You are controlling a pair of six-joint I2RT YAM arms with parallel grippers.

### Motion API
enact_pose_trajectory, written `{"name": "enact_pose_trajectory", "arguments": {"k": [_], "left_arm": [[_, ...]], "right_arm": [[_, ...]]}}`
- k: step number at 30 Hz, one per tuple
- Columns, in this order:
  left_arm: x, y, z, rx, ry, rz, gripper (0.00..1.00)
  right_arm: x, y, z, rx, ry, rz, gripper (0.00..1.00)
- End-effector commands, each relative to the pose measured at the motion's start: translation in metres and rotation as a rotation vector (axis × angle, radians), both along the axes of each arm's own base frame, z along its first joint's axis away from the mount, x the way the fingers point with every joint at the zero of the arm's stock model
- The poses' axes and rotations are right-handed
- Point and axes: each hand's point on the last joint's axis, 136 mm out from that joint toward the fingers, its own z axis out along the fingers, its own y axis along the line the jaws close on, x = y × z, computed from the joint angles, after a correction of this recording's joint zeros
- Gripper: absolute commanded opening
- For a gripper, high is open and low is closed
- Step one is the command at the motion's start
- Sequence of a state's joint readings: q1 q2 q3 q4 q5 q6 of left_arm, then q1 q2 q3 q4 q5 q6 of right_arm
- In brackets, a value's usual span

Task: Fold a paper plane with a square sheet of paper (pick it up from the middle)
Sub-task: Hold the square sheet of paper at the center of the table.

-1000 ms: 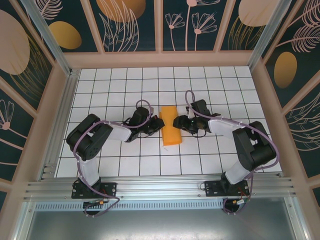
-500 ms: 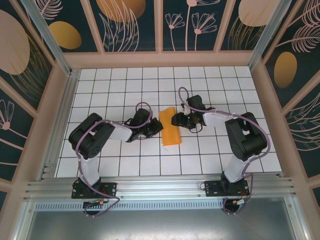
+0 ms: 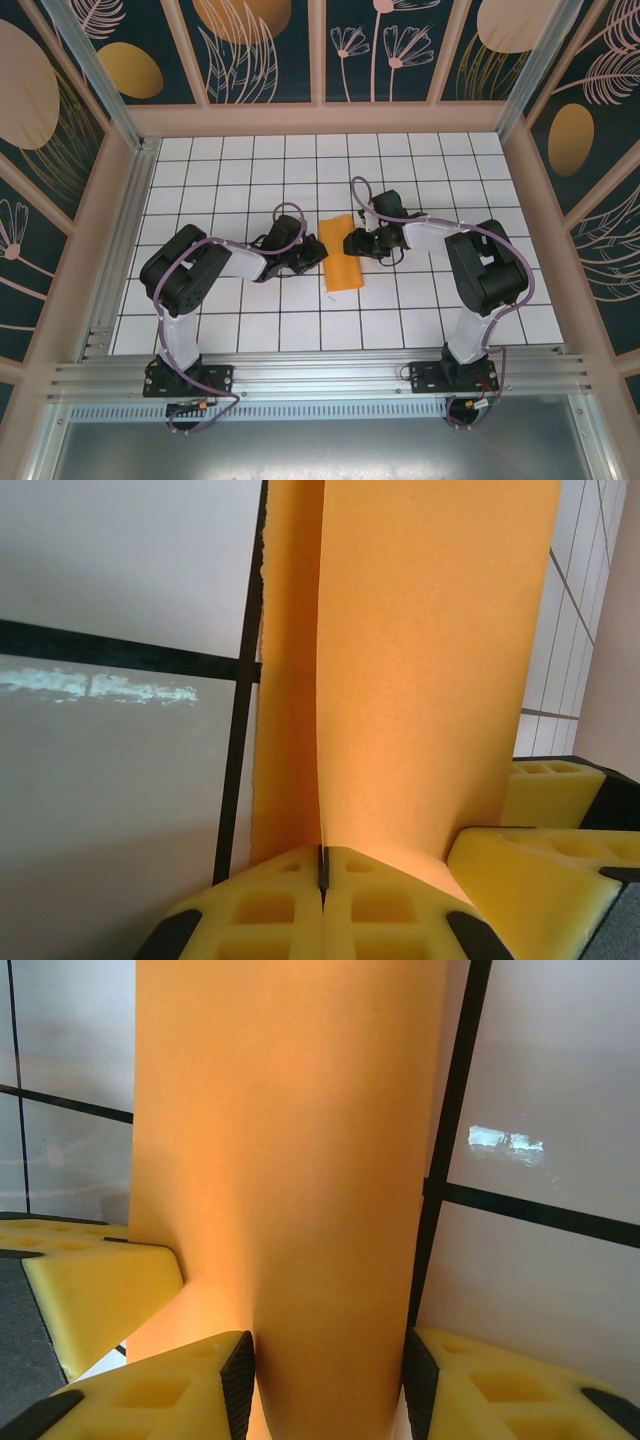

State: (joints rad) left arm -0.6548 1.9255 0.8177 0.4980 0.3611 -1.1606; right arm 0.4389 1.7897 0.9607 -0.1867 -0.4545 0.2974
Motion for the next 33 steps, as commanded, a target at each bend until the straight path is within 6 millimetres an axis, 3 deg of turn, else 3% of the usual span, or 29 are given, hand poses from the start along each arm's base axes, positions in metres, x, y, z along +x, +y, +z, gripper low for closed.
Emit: {"name": "enact_pose_trajectory", "arguments": {"k": [1, 5, 11, 17, 33], "left_arm": [[0.002, 0.002, -0.004, 0.024, 0.015, -0.002, 0.0], [0.005, 0.005, 0.007, 0.039, -0.008, -0.002, 0.11], [0.018, 0.027, 0.035, 0.035, -0.067, 0.028, 0.31], [0.024, 0.045, 0.036, 0.075, -0.078, 0.055, 0.32], [0.028, 0.044, 0.025, 0.124, -0.069, 0.031, 0.31]], "right_arm": [[0.0, 0.0, -0.002, -0.006, 0.013, 0.028, 0.46], [0.0, -0.004, -0.008, -0.039, 0.013, 0.026, 0.46], [0.0, -0.007, -0.014, -0.08, 0.01, 0.031, 0.46], [-0.002, -0.008, -0.019, -0.123, 0.003, 0.042, 0.45], [-0.011, -0.006, -0.026, -0.155, -0.011, 0.118, 0.42]]}}
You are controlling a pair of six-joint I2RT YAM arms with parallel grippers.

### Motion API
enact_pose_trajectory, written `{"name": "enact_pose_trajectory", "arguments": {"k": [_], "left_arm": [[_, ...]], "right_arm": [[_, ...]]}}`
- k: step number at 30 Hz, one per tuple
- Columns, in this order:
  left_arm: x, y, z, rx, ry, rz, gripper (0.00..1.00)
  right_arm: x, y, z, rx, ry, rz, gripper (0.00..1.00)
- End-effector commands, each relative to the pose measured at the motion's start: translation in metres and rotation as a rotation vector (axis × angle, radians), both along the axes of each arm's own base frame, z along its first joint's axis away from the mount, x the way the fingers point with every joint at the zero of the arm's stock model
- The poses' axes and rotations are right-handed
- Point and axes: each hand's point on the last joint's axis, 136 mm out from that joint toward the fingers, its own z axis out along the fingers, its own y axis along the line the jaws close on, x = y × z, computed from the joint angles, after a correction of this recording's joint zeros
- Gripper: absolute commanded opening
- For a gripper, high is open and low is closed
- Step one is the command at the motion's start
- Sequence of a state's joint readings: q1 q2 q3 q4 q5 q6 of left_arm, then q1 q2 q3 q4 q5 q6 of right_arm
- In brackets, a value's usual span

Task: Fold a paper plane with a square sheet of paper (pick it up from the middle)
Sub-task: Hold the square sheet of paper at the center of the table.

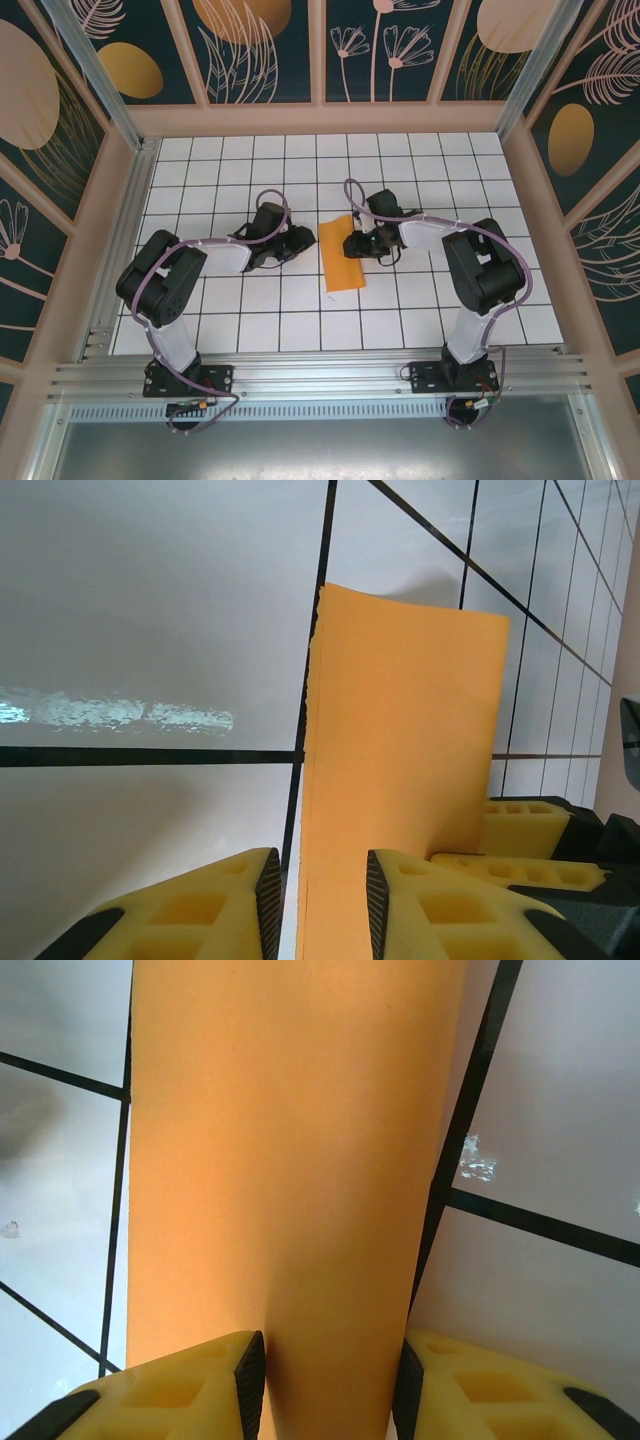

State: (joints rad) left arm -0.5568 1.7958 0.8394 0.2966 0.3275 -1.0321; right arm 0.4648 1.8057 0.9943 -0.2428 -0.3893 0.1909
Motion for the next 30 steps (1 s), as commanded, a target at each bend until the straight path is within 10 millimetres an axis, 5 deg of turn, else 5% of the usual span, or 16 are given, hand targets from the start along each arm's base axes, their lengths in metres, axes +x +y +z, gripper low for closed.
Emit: {"name": "enact_pose_trajectory", "arguments": {"k": [1, 19, 30], "left_arm": [[0.006, -0.001, -0.001, 0.029, -0.011, -0.015, 0.31], [0.007, -0.009, 0.0, -0.011, -0.007, -0.036, 0.31], [0.004, -0.045, 0.004, -0.086, -0.007, -0.134, 0.28]], "right_arm": [[-0.01, -0.005, -0.021, -0.071, 0.037, 0.032, 0.41], [-0.014, -0.006, -0.033, -0.127, 0.052, 0.026, 0.44], [-0.013, -0.008, -0.034, -0.149, 0.045, 0.021, 0.44]]}}
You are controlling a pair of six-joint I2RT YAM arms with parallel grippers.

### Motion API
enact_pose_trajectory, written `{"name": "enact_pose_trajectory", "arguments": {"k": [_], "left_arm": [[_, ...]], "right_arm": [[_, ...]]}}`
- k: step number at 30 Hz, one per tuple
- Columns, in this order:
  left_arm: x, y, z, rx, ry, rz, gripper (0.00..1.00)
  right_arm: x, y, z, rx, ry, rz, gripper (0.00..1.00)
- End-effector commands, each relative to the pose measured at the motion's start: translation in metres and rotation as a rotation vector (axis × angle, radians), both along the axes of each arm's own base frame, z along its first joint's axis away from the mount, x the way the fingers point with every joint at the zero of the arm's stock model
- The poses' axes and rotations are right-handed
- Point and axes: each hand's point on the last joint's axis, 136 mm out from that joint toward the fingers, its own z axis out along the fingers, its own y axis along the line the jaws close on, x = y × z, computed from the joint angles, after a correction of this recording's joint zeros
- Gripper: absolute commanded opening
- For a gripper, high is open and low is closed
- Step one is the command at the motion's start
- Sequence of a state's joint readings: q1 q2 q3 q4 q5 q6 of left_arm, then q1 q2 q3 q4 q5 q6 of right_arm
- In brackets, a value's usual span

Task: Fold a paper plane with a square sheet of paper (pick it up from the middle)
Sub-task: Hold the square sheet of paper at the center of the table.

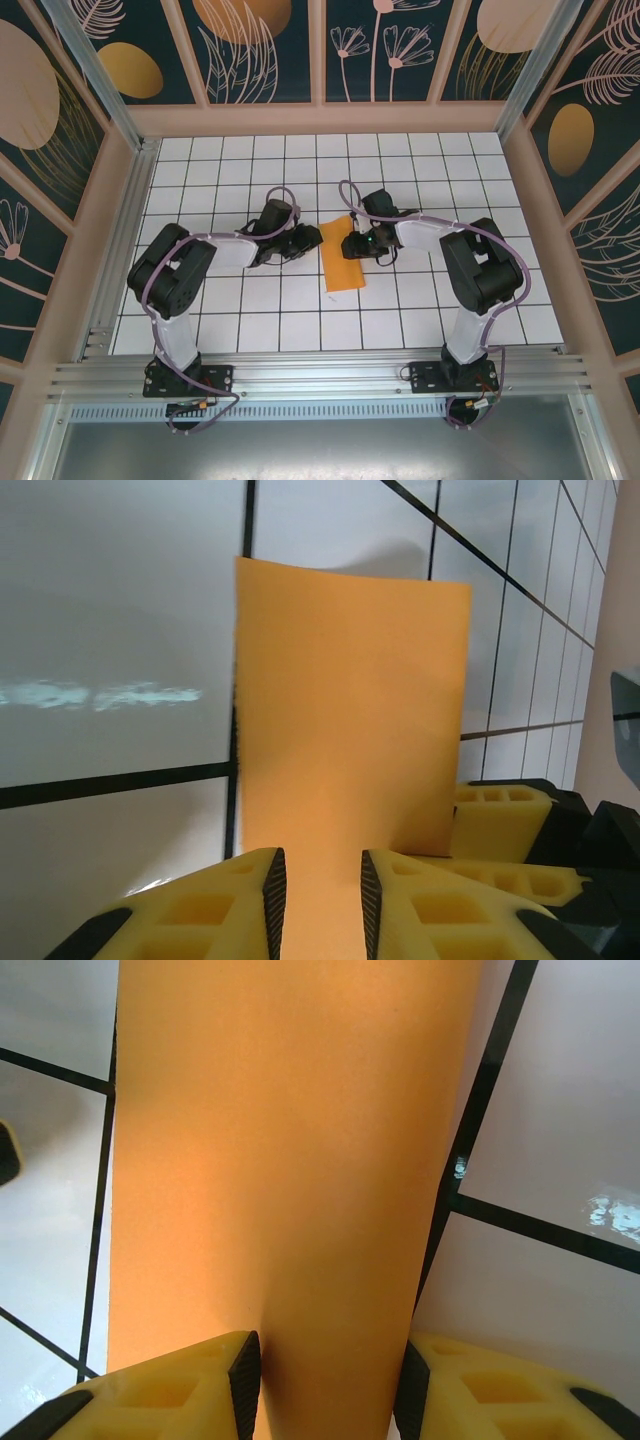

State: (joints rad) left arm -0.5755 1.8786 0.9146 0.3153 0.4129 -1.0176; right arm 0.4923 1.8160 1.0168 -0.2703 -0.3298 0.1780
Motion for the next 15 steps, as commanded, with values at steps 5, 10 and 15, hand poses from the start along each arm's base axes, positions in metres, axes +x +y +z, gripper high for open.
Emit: {"name": "enact_pose_trajectory", "arguments": {"k": [5, 10, 15], "left_arm": [[-0.002, -0.022, -0.006, -0.027, 0.018, -0.052, 0.23], [0.001, -0.017, -0.017, 0.03, 0.046, -0.032, 0.17], [-0.004, -0.007, -0.037, 0.119, 0.102, -0.023, 0.16]], "right_arm": [[-0.014, -0.009, -0.032, -0.091, 0.066, 0.005, 0.44], [-0.013, -0.009, -0.033, -0.092, 0.065, 0.002, 0.44], [-0.012, -0.007, -0.03, -0.084, 0.065, 0.0, 0.44]]}}
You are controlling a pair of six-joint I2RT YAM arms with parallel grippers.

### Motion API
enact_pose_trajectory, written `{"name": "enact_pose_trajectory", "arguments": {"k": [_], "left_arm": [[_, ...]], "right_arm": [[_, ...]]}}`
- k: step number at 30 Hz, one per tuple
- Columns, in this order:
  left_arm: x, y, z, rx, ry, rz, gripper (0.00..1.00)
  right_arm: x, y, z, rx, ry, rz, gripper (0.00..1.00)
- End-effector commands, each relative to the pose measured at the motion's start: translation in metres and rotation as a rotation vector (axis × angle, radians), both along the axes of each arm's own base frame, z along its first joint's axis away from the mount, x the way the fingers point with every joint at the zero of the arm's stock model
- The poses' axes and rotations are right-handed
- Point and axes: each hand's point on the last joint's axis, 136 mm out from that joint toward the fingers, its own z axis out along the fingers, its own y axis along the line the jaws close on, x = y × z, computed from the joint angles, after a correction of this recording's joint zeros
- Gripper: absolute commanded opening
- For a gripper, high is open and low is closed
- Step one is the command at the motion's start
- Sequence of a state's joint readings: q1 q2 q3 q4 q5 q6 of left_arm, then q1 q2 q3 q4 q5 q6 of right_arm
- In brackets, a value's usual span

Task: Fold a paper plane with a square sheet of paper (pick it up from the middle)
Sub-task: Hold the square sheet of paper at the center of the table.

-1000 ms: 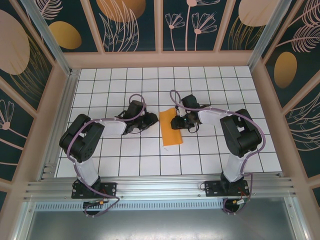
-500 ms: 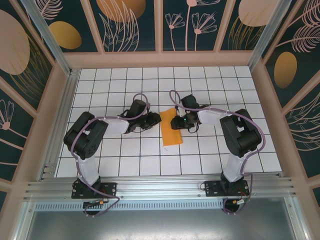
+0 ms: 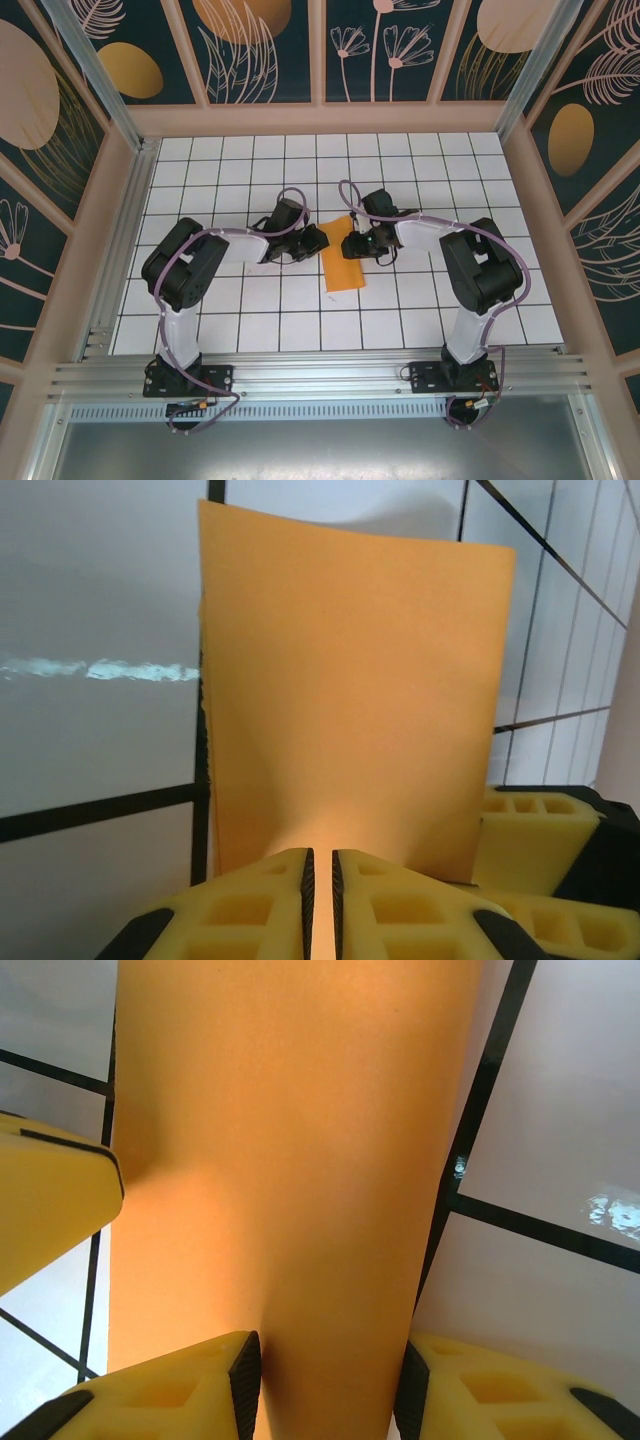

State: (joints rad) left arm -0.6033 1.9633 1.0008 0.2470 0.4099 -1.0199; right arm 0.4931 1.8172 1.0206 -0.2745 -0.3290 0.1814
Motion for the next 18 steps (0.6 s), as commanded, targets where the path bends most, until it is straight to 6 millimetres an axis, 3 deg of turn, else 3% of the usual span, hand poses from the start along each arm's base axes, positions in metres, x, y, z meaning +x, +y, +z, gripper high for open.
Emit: {"name": "enact_pose_trajectory", "arguments": {"k": [1, 11, 14, 18], "left_arm": [[-0.006, 0.01, -0.023, 0.106, 0.054, 0.0, 0.15], [-0.01, 0.022, -0.042, 0.243, 0.083, -0.023, 0.13], [-0.011, 0.028, -0.047, 0.303, 0.086, -0.031, 0.13], [-0.013, 0.041, -0.056, 0.393, 0.098, -0.033, 0.12]], "right_arm": [[-0.012, -0.006, -0.028, -0.077, 0.059, 0.002, 0.44], [-0.009, -0.002, -0.021, -0.051, 0.065, -0.029, 0.44], [-0.004, 0.003, -0.005, -0.009, 0.05, -0.056, 0.47], [0.01, 0.006, 0.034, 0.068, -0.018, -0.128, 0.54]]}}
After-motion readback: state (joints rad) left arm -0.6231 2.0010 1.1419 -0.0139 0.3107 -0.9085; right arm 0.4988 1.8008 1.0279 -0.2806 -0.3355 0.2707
